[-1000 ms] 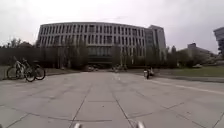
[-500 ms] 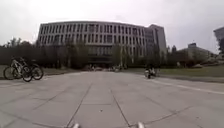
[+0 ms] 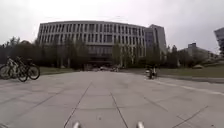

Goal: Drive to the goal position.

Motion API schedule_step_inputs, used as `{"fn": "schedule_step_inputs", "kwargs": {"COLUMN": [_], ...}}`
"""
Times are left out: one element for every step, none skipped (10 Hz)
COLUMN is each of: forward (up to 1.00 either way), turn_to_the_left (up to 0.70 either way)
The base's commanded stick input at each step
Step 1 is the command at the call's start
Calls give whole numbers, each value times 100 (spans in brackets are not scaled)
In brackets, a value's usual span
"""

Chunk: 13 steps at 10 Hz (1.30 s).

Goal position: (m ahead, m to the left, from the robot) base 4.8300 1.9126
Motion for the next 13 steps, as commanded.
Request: {"fn": "schedule_step_inputs", "kwargs": {"forward": [50, 50, 50, 50, 50, 50, 50, 50, 50, 50, 50, 50, 50], "turn_to_the_left": [0, 0, 0, 1, 2, 19, 21, 19, 11, 3, 1, 0, 0]}}
